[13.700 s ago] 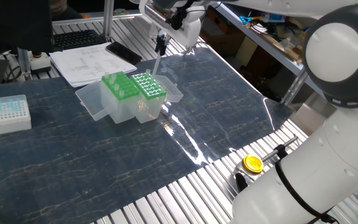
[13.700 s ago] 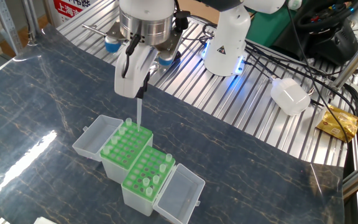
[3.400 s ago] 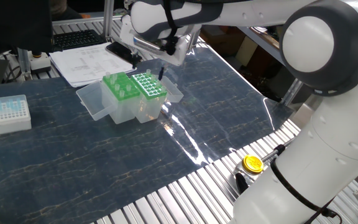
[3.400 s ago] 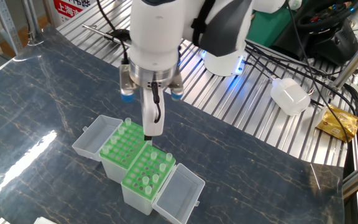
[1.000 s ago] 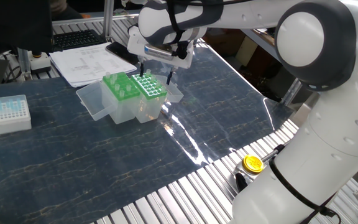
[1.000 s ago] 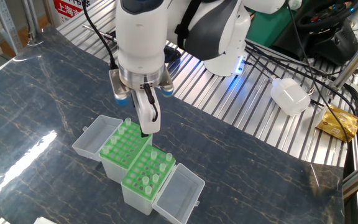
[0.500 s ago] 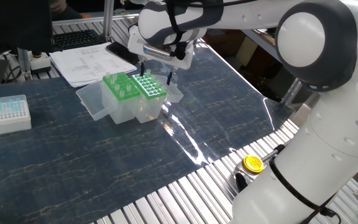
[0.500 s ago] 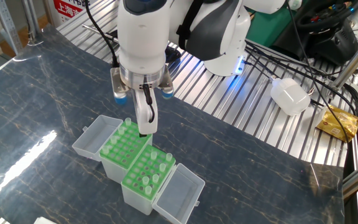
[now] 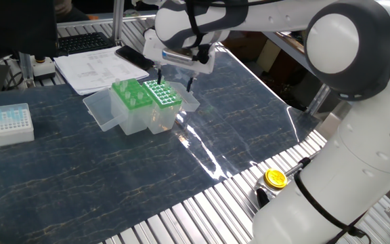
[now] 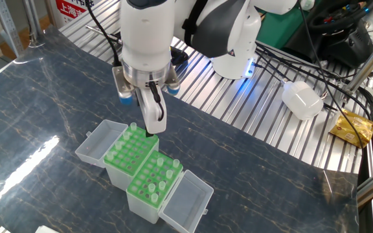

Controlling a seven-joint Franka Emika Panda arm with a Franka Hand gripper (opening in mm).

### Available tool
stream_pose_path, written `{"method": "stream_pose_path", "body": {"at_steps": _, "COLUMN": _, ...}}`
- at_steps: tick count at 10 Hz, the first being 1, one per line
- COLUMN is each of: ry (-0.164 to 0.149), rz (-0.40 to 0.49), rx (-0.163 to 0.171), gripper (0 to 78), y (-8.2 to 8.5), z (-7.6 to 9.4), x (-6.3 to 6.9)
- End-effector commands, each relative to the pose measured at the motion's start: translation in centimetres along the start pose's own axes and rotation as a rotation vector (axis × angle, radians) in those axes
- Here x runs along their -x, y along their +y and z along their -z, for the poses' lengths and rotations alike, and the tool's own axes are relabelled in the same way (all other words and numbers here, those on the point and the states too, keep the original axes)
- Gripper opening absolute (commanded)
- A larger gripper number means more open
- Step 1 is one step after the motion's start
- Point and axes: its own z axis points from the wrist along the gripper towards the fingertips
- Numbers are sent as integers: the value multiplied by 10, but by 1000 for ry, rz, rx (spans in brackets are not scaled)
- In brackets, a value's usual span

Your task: Transfer all large pipette tips from one holder to another

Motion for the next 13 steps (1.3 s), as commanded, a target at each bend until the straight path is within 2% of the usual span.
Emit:
{"method": "stream_pose_path", "body": {"at_steps": 1, "ry": -1, "rz": 21, "rx": 3, "gripper": 774, "y": -8, "z": -6, "x": 4}}
{"method": "stream_pose_path", "body": {"at_steps": 5, "ry": 3, "rz": 54, "rx": 14, "gripper": 774, "y": -15, "z": -13, "x": 12}}
{"method": "stream_pose_path", "body": {"at_steps": 13, "ry": -11, "rz": 107, "rx": 36, "gripper": 774, "y": -28, "z": -34, "x": 19}}
